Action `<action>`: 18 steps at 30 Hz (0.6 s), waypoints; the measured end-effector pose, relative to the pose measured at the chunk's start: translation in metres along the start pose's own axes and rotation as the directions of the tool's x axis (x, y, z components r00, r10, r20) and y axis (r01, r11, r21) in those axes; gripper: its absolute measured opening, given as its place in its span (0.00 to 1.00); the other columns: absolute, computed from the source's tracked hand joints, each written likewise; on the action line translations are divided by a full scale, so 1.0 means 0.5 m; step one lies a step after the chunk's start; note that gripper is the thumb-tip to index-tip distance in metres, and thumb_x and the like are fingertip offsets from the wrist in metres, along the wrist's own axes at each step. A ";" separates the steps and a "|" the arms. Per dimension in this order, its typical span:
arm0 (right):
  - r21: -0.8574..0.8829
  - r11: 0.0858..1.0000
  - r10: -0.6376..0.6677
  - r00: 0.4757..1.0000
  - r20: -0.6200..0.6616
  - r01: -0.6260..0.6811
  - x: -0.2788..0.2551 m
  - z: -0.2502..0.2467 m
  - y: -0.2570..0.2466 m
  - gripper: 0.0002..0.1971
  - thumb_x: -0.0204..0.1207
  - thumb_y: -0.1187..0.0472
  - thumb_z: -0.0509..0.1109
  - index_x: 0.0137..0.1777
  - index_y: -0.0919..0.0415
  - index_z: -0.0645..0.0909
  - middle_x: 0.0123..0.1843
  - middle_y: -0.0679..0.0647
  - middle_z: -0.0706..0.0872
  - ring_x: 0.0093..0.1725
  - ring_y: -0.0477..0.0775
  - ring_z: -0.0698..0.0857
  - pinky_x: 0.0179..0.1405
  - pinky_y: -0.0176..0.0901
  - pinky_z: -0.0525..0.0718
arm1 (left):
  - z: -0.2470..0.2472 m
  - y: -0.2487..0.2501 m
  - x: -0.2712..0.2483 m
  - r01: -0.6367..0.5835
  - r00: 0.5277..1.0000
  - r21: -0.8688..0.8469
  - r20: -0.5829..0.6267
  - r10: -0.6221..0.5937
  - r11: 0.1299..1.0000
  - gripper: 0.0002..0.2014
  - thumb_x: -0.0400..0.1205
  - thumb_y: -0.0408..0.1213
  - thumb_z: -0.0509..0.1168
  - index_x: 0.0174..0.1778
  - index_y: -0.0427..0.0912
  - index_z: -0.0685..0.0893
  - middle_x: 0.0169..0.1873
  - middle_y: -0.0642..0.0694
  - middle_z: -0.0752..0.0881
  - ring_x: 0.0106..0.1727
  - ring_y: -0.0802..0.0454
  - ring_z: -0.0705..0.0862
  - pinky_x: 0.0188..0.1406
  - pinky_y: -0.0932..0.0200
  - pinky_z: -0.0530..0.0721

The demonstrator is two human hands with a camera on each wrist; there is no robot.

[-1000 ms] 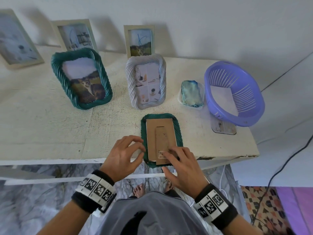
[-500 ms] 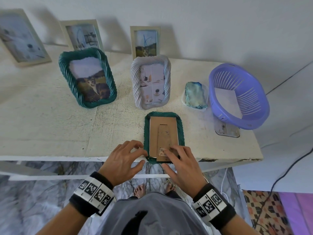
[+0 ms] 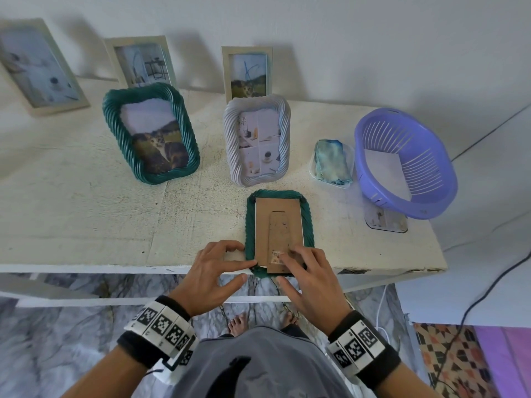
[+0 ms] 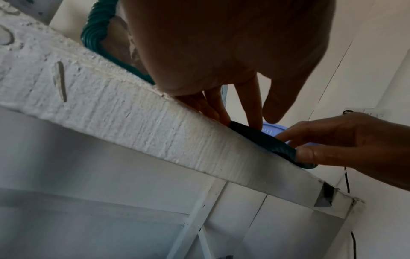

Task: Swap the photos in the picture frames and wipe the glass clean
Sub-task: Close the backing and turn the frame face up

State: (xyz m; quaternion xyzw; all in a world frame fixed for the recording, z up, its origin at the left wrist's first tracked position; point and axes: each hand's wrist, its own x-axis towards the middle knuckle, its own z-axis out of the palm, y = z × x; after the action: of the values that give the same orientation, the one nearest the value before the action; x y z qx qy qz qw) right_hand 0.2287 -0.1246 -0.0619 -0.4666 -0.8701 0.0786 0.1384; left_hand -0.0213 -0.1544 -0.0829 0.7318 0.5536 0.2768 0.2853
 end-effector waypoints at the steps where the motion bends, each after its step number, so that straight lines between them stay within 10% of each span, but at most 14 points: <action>1: 0.001 1.000 0.004 1.000 0.003 -0.004 0.000 -0.001 0.000 0.20 0.78 0.47 0.63 0.64 0.57 0.82 0.63 0.54 0.80 0.59 0.58 0.77 0.53 0.50 0.85 | 0.000 -0.001 0.001 -0.001 1.000 0.005 0.000 0.001 1.000 0.17 0.81 0.56 0.61 0.66 0.70 0.83 0.65 0.59 0.77 0.68 0.59 0.72 0.65 0.52 0.68; 18: 0.293 0.938 0.164 0.982 0.099 -0.186 0.057 -0.067 0.015 0.26 0.80 0.42 0.61 0.74 0.53 0.71 0.61 0.47 0.77 0.56 0.47 0.74 0.55 0.40 0.77 | -0.032 0.049 0.118 -0.001 0.998 0.192 -0.057 0.012 0.981 0.20 0.81 0.53 0.58 0.62 0.48 0.87 0.61 0.48 0.81 0.58 0.49 0.80 0.56 0.44 0.84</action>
State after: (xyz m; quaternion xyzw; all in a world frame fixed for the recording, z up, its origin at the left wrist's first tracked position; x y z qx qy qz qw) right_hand 0.2301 -0.0964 -0.0274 -0.5124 -0.8074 0.2392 0.1684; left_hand -0.0033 -0.1011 -0.0488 0.7493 0.5834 0.2443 0.1962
